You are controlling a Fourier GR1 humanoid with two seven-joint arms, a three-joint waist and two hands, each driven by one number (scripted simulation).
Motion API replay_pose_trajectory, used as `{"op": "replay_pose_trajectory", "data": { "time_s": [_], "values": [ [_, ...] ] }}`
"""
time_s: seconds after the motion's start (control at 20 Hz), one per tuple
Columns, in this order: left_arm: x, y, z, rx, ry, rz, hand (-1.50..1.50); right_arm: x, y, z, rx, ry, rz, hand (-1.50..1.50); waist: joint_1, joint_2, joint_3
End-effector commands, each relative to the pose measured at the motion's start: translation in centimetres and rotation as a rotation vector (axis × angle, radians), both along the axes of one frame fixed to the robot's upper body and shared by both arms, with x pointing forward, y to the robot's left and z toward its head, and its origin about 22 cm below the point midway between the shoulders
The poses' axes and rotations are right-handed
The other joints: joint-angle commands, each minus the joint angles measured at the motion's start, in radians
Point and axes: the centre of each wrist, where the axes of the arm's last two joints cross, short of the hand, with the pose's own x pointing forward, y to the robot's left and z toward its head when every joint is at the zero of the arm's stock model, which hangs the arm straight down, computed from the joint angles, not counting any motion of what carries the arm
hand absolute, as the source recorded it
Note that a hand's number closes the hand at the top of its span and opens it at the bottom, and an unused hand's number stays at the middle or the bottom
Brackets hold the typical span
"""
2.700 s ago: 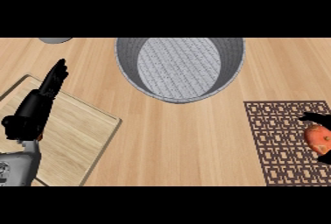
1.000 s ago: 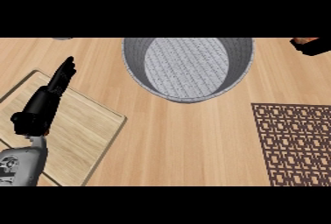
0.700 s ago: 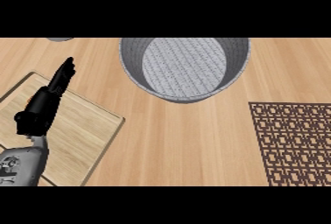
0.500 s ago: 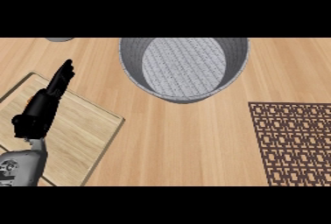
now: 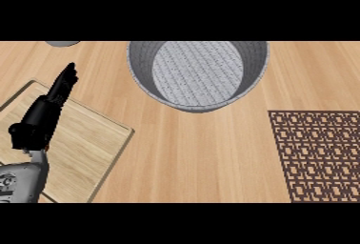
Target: Pick the squash from the placemat and place it in the basket
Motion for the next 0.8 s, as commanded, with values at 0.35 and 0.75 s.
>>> {"op": "replay_pose_trajectory", "data": {
  "time_s": [0.35, 0.75],
  "values": [
    [-0.2, -0.1, 0.7, 0.001, -0.004, -0.017, 0.00, 0.5, 8.5, -0.9, -0.128, 0.167, -0.005, 1.50, 0.012, 0.006, 0.000],
    [-1.2, -0.3, -0.9, -0.010, 0.004, 0.000, 0.00, 0.4, 9.1, -0.8, -0.380, 0.240, -0.121, 1.50, 0.004, 0.003, 0.000]
  ]
}}
